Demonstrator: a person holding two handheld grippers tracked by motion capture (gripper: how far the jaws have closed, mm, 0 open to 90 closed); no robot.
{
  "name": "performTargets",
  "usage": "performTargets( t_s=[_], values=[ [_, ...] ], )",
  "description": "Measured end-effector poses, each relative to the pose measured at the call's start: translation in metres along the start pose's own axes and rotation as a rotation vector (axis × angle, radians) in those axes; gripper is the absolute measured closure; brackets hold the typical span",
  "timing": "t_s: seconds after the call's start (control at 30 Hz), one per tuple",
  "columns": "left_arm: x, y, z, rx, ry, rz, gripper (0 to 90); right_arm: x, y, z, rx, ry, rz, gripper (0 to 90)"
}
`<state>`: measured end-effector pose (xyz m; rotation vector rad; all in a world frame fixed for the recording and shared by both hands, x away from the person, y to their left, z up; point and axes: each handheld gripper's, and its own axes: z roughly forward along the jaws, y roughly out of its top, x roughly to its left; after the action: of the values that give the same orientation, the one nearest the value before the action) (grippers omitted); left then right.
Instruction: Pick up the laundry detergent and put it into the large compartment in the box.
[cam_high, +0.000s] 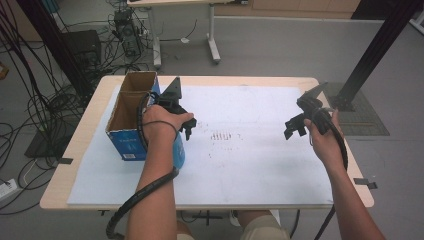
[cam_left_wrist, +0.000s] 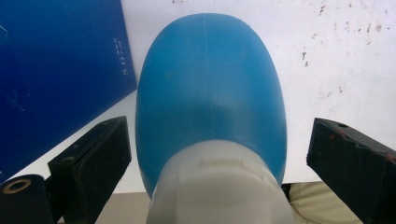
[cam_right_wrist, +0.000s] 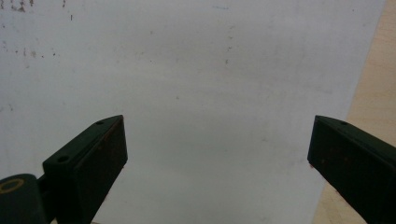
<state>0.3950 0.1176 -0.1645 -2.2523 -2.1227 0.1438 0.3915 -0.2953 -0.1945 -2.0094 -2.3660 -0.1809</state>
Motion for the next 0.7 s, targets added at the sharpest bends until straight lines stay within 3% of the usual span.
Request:
performTargets(
  t_s=[0.7],
  values=[
    [-0.0007, -0.0006, 0.0005, -0.002, 0.003, 0.000, 6.9, -0.0010, -0.0005, 0.0007, -0.004, 0.004, -0.007, 4.9]
  ],
)
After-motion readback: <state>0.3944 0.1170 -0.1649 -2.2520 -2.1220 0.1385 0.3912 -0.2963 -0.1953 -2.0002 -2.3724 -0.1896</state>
